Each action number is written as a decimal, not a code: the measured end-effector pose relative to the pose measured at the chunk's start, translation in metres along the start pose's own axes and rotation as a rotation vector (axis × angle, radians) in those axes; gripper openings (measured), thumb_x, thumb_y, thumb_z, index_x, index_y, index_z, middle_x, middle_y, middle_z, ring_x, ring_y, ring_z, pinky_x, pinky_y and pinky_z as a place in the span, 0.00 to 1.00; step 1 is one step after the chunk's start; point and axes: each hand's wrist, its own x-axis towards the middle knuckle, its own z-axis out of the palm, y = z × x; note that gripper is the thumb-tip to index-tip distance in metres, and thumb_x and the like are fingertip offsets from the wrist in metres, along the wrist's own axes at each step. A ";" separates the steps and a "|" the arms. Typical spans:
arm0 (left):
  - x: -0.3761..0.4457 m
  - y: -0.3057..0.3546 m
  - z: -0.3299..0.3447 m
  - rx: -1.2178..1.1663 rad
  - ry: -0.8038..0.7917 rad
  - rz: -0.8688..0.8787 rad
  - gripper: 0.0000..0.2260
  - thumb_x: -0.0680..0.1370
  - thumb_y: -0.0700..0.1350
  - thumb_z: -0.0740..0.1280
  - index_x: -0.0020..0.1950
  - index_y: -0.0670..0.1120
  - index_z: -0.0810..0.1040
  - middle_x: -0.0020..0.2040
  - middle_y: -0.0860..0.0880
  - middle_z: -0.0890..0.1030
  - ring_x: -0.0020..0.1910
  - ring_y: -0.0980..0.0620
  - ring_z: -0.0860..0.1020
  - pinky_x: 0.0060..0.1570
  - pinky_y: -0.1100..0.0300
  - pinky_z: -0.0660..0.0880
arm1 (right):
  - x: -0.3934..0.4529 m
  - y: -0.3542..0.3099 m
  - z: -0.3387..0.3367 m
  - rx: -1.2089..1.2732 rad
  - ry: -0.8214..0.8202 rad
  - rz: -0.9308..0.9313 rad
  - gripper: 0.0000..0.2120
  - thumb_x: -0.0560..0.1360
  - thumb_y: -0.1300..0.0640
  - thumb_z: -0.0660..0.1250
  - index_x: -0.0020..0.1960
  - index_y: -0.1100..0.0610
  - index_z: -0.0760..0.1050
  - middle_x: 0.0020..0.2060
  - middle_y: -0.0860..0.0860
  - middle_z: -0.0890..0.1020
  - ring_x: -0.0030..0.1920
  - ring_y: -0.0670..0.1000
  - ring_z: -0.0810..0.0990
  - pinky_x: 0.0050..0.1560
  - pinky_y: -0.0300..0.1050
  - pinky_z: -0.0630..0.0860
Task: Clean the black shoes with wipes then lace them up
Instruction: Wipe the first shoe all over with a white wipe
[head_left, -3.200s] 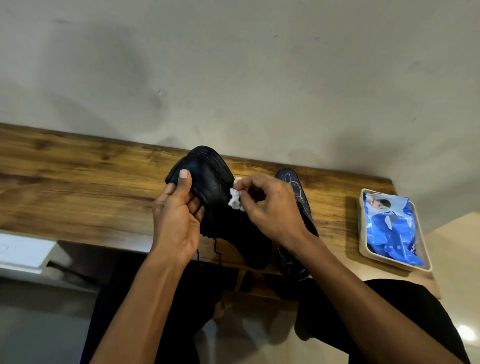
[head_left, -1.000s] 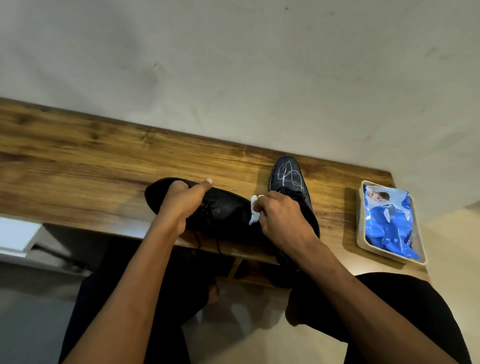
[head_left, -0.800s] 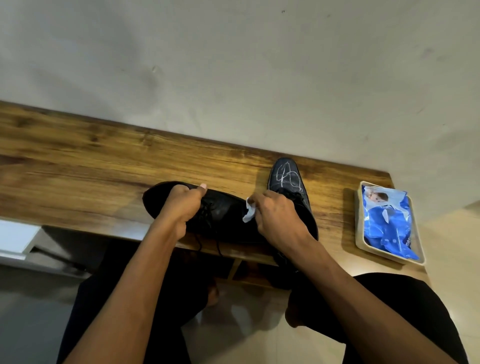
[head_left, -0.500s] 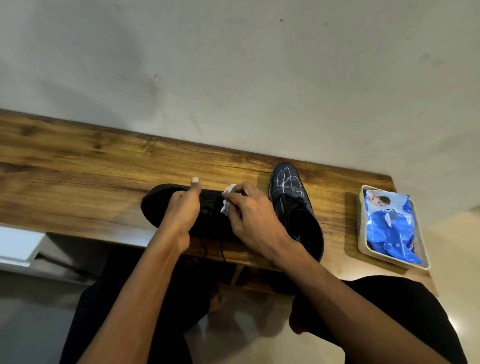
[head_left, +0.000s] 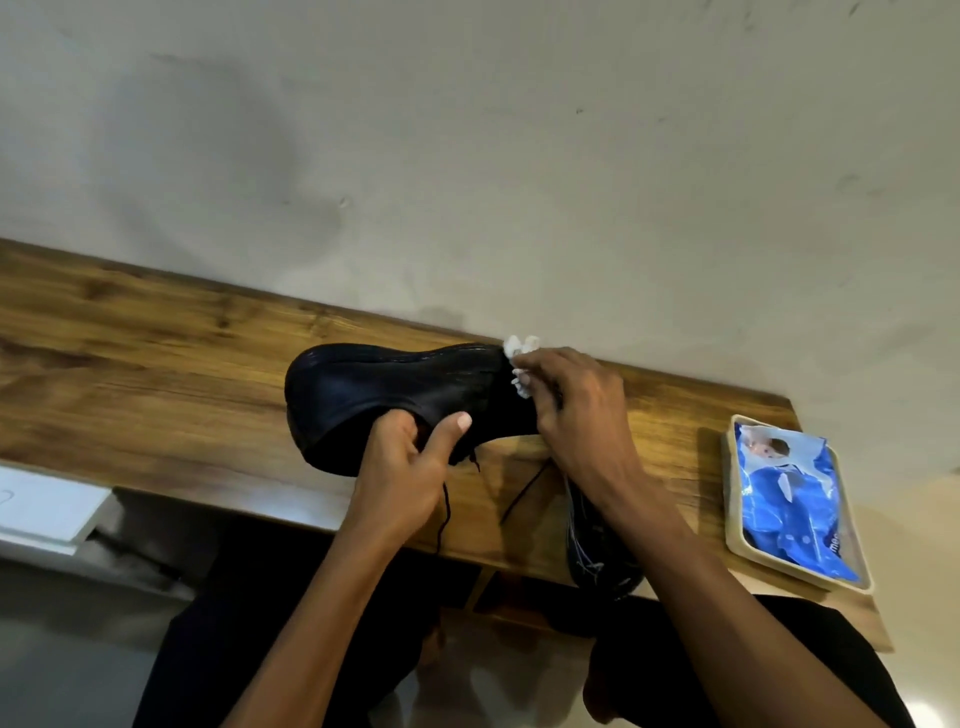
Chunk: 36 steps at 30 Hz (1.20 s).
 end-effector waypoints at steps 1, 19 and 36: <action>-0.001 -0.001 0.001 0.037 0.006 0.037 0.22 0.77 0.51 0.71 0.31 0.48 0.62 0.27 0.54 0.61 0.22 0.58 0.62 0.24 0.65 0.61 | 0.002 -0.007 0.000 0.033 0.010 -0.024 0.11 0.76 0.66 0.69 0.57 0.59 0.84 0.53 0.54 0.86 0.54 0.54 0.83 0.58 0.36 0.71; -0.006 -0.016 0.014 0.186 0.052 0.415 0.26 0.77 0.40 0.71 0.26 0.56 0.61 0.19 0.56 0.63 0.21 0.65 0.69 0.25 0.76 0.61 | 0.005 -0.003 -0.010 0.071 0.015 -0.109 0.12 0.75 0.69 0.69 0.57 0.61 0.84 0.50 0.55 0.84 0.49 0.54 0.83 0.50 0.52 0.82; -0.006 -0.012 0.009 0.208 0.167 0.461 0.18 0.78 0.45 0.67 0.29 0.40 0.77 0.22 0.57 0.66 0.25 0.61 0.71 0.30 0.75 0.60 | 0.002 0.025 -0.018 -0.017 -0.023 -0.092 0.14 0.75 0.67 0.72 0.60 0.58 0.83 0.51 0.53 0.84 0.49 0.52 0.83 0.50 0.45 0.81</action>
